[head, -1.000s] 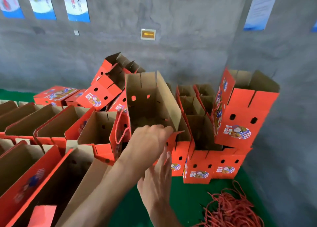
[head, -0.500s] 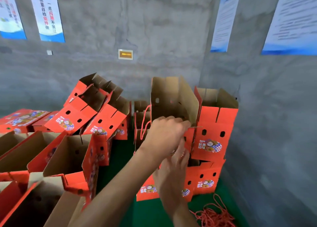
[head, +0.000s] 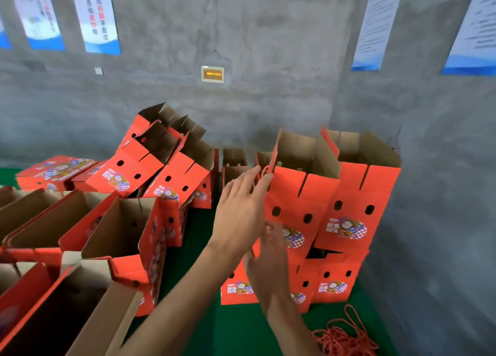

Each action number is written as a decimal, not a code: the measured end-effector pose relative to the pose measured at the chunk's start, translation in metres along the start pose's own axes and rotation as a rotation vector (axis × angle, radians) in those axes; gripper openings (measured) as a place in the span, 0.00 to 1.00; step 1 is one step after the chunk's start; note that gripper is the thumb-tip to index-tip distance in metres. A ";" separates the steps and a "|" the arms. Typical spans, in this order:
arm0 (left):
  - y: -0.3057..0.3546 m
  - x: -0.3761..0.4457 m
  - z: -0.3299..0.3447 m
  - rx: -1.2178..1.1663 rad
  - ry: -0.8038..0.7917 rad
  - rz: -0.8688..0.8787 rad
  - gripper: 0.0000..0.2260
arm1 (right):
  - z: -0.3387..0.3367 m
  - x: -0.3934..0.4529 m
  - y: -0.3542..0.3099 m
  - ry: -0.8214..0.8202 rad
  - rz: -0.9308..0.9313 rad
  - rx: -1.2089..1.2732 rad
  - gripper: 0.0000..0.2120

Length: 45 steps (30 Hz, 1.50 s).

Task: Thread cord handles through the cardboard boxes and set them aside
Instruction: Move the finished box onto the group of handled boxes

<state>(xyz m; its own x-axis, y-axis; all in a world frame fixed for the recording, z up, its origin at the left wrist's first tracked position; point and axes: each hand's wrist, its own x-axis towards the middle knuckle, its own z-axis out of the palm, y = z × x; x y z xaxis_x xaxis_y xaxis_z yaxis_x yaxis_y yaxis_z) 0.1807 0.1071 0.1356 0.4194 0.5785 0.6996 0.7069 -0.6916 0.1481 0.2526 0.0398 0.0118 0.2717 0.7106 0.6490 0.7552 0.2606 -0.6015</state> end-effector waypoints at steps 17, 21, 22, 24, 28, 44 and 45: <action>-0.236 0.048 0.052 -0.007 -0.234 -0.452 0.25 | 0.198 0.202 -0.006 -0.317 0.181 -0.160 0.21; -0.279 0.096 0.076 0.049 -0.221 -0.381 0.29 | 0.232 0.258 0.018 -0.255 0.292 -0.162 0.20; -0.287 0.105 0.083 0.055 -0.219 -0.374 0.29 | 0.239 0.269 0.024 -0.245 0.315 -0.144 0.20; -0.301 0.124 0.098 0.053 -0.212 -0.364 0.27 | 0.254 0.290 0.037 -0.248 0.362 -0.122 0.21; -0.325 0.150 0.125 0.059 -0.236 -0.404 0.21 | 0.284 0.322 0.061 -0.320 0.546 0.020 0.22; -0.293 0.169 0.062 -0.192 0.043 -0.277 0.17 | 0.208 0.343 -0.007 0.027 0.442 0.141 0.22; -0.283 0.169 0.052 -0.201 0.047 -0.251 0.19 | 0.194 0.340 -0.017 0.070 0.403 0.113 0.22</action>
<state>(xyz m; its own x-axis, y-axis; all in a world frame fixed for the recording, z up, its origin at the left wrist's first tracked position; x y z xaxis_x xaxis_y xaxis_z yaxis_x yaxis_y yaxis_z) 0.0809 0.4232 0.1752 0.2160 0.7248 0.6542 0.6564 -0.6038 0.4522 0.2168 0.4041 0.1523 0.5747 0.7250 0.3796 0.5111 0.0442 -0.8584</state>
